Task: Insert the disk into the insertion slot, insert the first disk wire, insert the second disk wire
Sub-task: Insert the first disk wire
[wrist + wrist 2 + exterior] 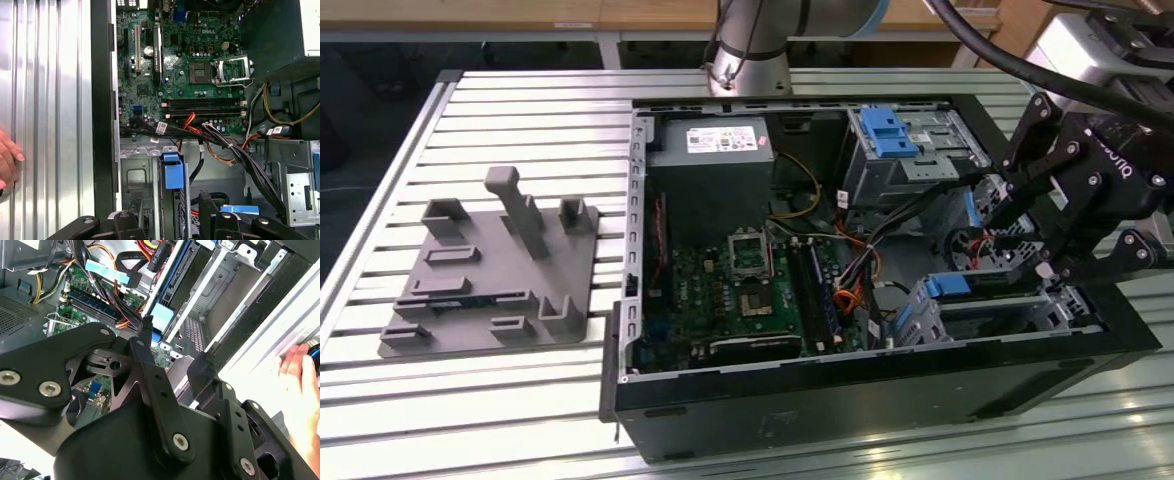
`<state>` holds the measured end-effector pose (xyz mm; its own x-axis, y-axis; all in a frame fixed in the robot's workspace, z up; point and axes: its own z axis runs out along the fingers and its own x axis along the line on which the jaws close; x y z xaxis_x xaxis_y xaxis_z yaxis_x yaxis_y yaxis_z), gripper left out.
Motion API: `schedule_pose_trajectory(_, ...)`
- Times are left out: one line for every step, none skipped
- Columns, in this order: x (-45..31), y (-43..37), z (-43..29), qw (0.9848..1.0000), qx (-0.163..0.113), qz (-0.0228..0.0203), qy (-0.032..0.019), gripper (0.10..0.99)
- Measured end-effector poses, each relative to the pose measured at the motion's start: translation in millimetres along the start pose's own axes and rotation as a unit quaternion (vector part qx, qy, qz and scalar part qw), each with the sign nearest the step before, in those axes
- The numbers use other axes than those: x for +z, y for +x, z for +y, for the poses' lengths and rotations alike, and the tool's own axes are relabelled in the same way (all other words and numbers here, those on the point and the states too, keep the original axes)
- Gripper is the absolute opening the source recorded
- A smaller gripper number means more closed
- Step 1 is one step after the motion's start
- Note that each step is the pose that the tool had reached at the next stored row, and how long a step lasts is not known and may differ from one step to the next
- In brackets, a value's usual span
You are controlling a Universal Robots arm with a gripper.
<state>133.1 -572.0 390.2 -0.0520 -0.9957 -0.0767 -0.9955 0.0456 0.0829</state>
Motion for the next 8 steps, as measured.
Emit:
schedule_pose_trajectory(0.0, 0.0, 0.0, 1.0000, 0.000, 0.0000, 0.0000, 0.557)
schedule_pose_trajectory(0.0, 0.0, 0.0, 1.0000, 0.000, 0.0000, 0.0000, 0.557)
schedule_pose_trajectory(0.0, 0.0, 0.0, 1.0000, 0.000, 0.0000, 0.0000, 0.557)
schedule_pose_trajectory(0.1, 0.0, 0.0, 1.0000, 0.000, 0.0000, 0.0000, 0.557)
schedule_pose_trajectory(0.0, 0.0, 0.0, 1.0000, 0.000, 0.0000, 0.0000, 0.557)
schedule_pose_trajectory(0.1, 0.0, 0.0, 1.0000, 0.000, 0.0000, 0.0000, 0.557)
schedule_pose_trajectory(0.1, 0.0, 0.0, 1.0000, 0.000, 0.0000, 0.0000, 0.557)
schedule_pose_trajectory(0.1, 0.0, 0.0, 1.0000, 0.000, 0.0000, 0.0000, 0.557)
